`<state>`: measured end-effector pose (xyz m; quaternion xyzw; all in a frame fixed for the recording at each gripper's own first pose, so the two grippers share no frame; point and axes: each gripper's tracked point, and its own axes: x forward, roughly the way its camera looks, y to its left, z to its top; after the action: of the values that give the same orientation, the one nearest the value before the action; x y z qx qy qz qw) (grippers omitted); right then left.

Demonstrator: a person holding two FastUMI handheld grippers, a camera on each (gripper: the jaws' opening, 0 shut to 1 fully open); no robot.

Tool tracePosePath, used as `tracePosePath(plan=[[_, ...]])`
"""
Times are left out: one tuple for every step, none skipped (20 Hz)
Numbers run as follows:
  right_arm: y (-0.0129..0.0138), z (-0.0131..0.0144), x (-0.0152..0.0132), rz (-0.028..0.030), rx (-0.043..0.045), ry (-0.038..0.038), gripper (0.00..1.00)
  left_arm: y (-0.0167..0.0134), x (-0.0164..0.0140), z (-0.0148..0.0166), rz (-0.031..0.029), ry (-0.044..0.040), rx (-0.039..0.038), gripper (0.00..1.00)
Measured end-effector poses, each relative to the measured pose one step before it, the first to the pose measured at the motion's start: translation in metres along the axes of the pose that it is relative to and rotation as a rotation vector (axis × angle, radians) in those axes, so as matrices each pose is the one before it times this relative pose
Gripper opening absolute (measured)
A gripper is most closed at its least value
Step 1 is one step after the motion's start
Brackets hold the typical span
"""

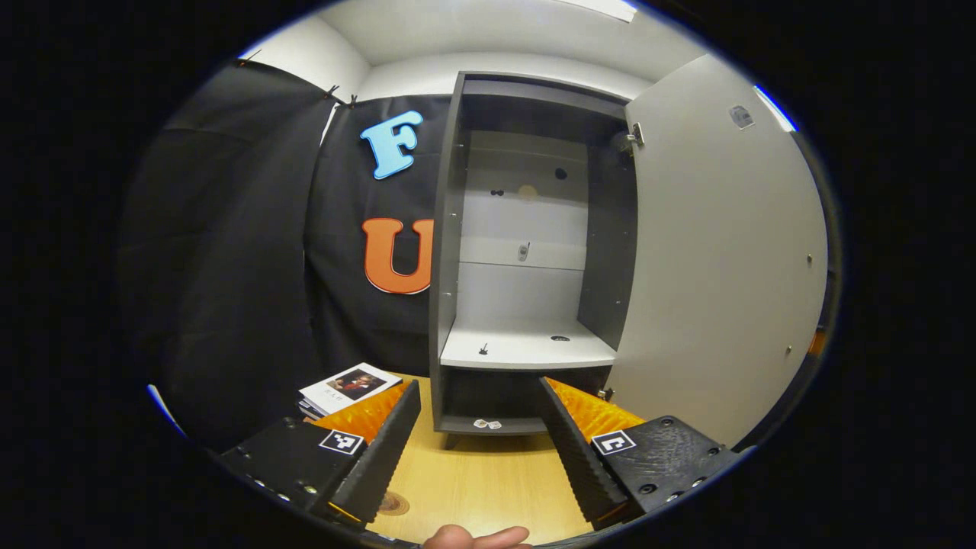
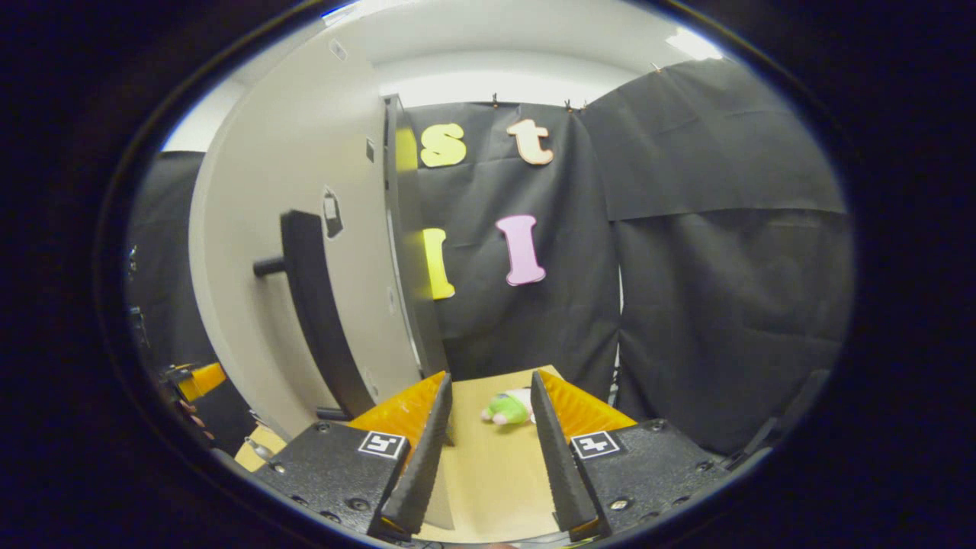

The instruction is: Open the cabinet door with the right hand, grasp the bottle in the cabinet with the left hand and place it on the coaster, then close the cabinet door with the right hand.

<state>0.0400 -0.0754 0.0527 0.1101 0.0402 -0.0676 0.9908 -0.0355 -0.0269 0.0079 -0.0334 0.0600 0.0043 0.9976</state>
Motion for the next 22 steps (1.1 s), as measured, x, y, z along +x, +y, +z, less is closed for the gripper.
tracePosePath(plan=[[0.00335,0.00059,-0.0025,-0.00601,-0.02368,-0.00169,0.65,0.0027,-0.00094,0.00034,0.00636,-0.00644,0.00564,0.93],[0.00197,0.00287,-0.00089,-0.00498,-0.02018,-0.01286,0.64,0.00216,-0.00185,0.00251,0.00438,-0.01111,0.00559,0.93],[0.00148,0.00304,-0.00459,-0.01745,-0.01184,-0.01058,0.65,0.0019,-0.00078,0.00026,0.00194,-0.00588,0.00572,0.93],[0.00325,0.00345,-0.00111,-0.00335,0.00078,-0.00782,0.63,0.00076,-0.00124,-0.00086,-0.00033,-0.00389,0.00401,0.93],[0.00732,0.00054,-0.00062,0.00642,0.01179,0.00245,0.6,0.00153,-0.0007,-0.00162,-0.00455,0.00573,-0.00001,0.93],[0.00888,-0.00081,-0.00234,0.0144,0.02167,0.0031,0.62,0.00211,-0.00269,-0.0016,-0.00124,0.00372,0.00039,0.93],[0.01159,0.00075,-0.00233,0.02101,0.02071,0.00226,0.62,0.00396,-0.0014,0.00096,0.00418,-0.00278,0.00168,0.93],[0.01289,0.00118,-0.00066,0.02257,0.01345,0.00112,0.6,0.00578,-0.00061,0.00074,0.00803,-0.0053,0.00195,0.93],[0.01302,0.00133,-0.00036,0.02363,0.00267,0.00005,0.6,0.00698,-0.0013,0.00139,0.01128,-0.00947,0.00026,0.93],[0.01407,-0.00195,0.00008,0.02557,-0.0072,0.00039,0.6,0.00539,-0.00046,-0.0001,0.00492,-0.00265,-0.0054,0.93],[0.01273,-0.00201,0.00049,0.02523,-0.01088,0.00006,0.6,0.00592,-0.00024,-0.00101,0.00611,0.0009,-0.00509,0.93],[0.01331,-0.00066,0.0023,0.02375,-0.01019,0.0004,0.62,0.00709,-0.00052,-0.0005,0.01096,0.00173,-0.00248,0.93],[0.01065,-0.00182,0.00378,0.01905,-0.00458,0.00678,0.62,0.00795,-0.00103,-0.00029,0.01189,-0.00042,-0.0011,0.93],[0.0094,-0.00105,0.00303,0.01126,0.00141,0.00634,0.62,0.00699,-0.00167,-0.00043,0.00894,0.00225,-0.0029,0.93],[0.00811,0.00147,0.00221,0.00627,0.00138,-0.00181,0.62,0.00644,-0.00076,-0.00102,0.00823,0.00094,-0.00598,0.93],[0.00564,0.00258,0.0025,-0.00074,0.00311,-0.00387,0.6,0.00475,-0.00188,-0.00006,0.00487,0.00075,-0.00554,0.93],[0.00461,0.00093,0.00345,0.00024,0.00642,-0.00307,0.6,0.00618,-0.00111,-0.00076,0.00607,0.00124,0.00047,0.93],[0.00622,-0.00093,0.00405,0.00471,0.0065,0.00301,0.62,0.00575,-0.00107,-0.0002,0.00966,0.00084,0.00486,0.93],[0.00732,-0.00185,0.0033,0.00957,0.01011,0.00231,0.62,0.00367,-0.00165,0.00055,0.0041,-0.00108,0.0011,0.93],[0.00829,-0.00142,0.00361,0.01124,0.00491,0.00224,0.62,0.00151,-0.00116,0.00015,-0.00212,-0.00143,-0.00269,0.93],[0.00793,0.00031,0.00399,0.01019,0.0013,-0.00441,0.6,0.00254,-0.0012,0.001,0.00219,-0.00334,0.00074,0.93],[0.00761,0.00051,0.00623,0.00907,-0.00192,-0.00147,0.62,0.00378,-0.00153,0.00184,0.00065,-0.00385,0.00222,0.93]])
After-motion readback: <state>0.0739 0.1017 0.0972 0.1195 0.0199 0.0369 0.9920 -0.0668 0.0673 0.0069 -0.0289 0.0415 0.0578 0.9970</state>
